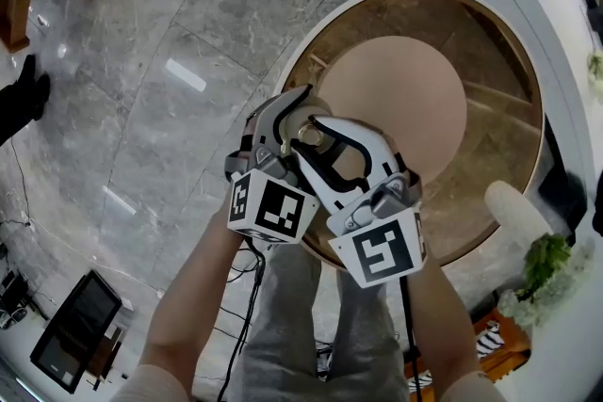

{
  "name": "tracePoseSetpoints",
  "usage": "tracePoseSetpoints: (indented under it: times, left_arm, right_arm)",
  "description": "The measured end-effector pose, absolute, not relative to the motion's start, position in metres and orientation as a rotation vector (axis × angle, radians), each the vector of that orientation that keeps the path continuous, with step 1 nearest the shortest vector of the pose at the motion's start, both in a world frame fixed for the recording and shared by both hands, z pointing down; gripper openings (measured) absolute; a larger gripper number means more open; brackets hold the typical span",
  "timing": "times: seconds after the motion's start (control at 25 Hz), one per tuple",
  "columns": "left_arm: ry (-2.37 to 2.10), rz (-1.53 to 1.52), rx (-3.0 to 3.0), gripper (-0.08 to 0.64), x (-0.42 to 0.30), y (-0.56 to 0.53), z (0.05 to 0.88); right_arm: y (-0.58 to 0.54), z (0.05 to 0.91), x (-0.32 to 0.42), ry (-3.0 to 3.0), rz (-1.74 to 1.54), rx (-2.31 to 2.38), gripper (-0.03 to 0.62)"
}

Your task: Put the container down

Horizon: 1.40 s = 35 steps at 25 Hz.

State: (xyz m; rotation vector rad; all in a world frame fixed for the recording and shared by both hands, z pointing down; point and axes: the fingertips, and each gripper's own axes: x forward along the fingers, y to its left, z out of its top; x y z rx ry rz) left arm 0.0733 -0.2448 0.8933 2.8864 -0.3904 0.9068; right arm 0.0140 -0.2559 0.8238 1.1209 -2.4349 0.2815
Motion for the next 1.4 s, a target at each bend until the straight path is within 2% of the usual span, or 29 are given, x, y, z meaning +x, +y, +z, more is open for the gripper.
tracePoseSetpoints:
  times: [0.32,0.48,0.96,1.24,1.32,1.4]
  left_arm:
    - [-0.394,0.958,2.854,0.351,0.062,-0.238,0.890]
    - [-0.425,0.932,2.832,0.351,0.053,-0.237,0.877]
    - [-0.627,0.685,2.760,0.351,0.038,-0.252,0.769]
    - [-0.622,0.693,2.785,0.350,0.039,-0.249,0.696]
    - [-0.605,0.652,2.800,0.346,0.039,-0.249,0.671]
    - [-0.589,0.639,2.820,0.336,0.041,-0.247,0.648]
  right_arm:
    - [-0.254,0.817,0.013,-2.452,0.284,1.128,0.144]
    - [-0.258,0.804,0.017,-2.463,0.327,1.150,0.190]
    - [-0.267,0.716,0.046,-2.484,0.430,1.417,0.198]
    - [-0.253,0.651,0.065,-2.431,0.403,1.525,0.132]
    - [-0.254,0.628,0.067,-2.423,0.383,1.537,0.086]
    - [-0.254,0.605,0.072,-2.419,0.373,1.552,0.072]
